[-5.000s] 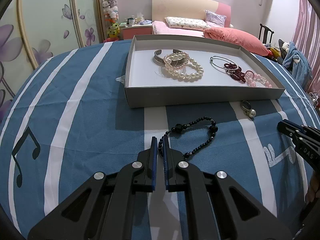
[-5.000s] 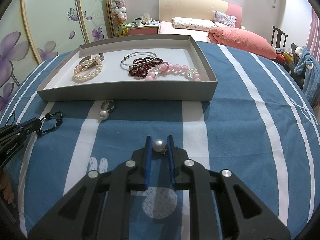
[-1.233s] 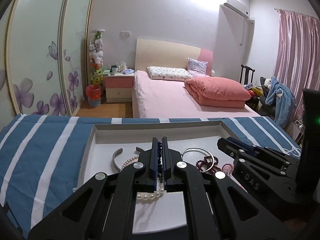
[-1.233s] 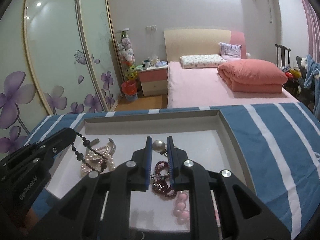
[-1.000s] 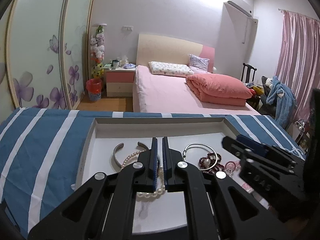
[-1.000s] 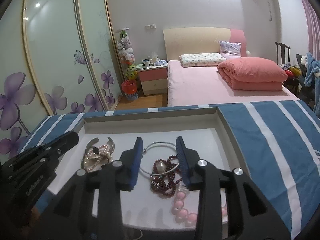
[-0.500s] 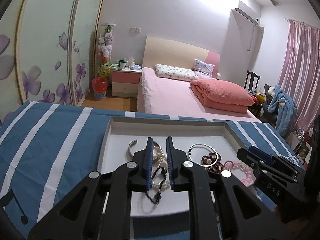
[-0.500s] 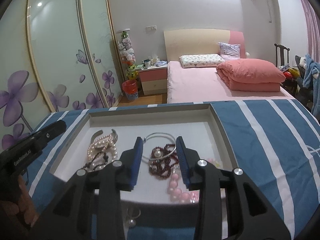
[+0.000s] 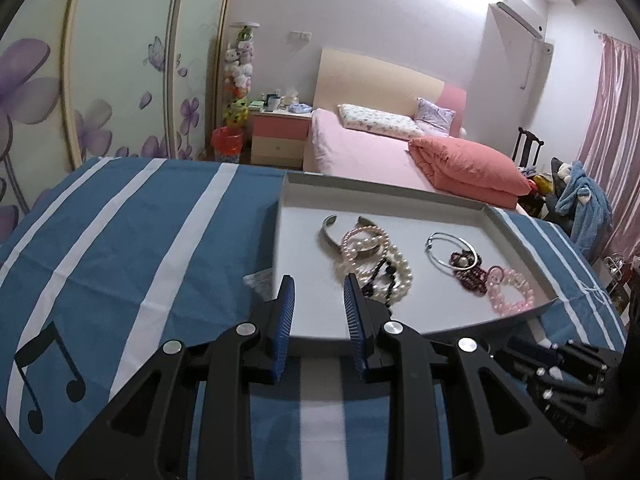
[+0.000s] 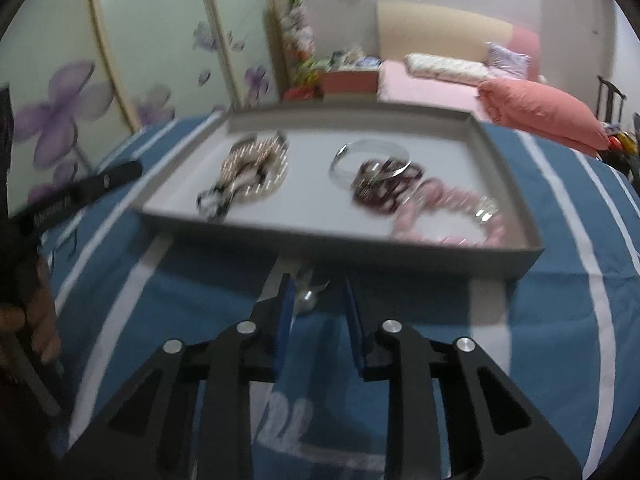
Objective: Organize jewelry
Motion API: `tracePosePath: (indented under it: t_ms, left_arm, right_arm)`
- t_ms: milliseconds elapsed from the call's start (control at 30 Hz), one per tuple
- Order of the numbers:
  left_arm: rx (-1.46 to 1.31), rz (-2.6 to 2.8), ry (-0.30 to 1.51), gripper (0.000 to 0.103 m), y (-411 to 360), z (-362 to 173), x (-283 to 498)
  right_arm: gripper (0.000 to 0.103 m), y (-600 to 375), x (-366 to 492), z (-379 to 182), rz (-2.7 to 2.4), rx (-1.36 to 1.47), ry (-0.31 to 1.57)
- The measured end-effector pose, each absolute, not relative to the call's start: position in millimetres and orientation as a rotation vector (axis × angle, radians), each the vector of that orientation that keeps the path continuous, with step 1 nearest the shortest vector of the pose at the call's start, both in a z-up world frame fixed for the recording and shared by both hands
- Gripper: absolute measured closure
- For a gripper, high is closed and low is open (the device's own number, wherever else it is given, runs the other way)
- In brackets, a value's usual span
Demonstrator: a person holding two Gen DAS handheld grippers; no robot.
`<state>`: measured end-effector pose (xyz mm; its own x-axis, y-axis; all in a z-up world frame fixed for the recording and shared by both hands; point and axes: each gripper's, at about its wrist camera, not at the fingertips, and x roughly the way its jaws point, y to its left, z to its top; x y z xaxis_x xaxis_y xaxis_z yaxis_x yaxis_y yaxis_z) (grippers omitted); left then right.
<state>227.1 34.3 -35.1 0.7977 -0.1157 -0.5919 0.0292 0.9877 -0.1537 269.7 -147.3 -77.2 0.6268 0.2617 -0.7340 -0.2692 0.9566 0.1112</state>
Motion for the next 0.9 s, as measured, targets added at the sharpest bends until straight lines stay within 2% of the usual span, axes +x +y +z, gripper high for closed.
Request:
tracePosePath:
  t_ms: [533, 900]
  left_arm:
    - [-0.122, -0.111, 0.659, 0.076, 21.1, -39.3, 217.3]
    - [-0.051, -0.281, 0.743, 0.076, -40.1, -43.8, 203.5]
  right_arm:
    - [0.087, -136.7, 275.9, -85.7, 0.287, -0.085, 0.888]
    - [0.088, -197.9, 266.6, -86.7, 0.121, -0.02, 0.893]
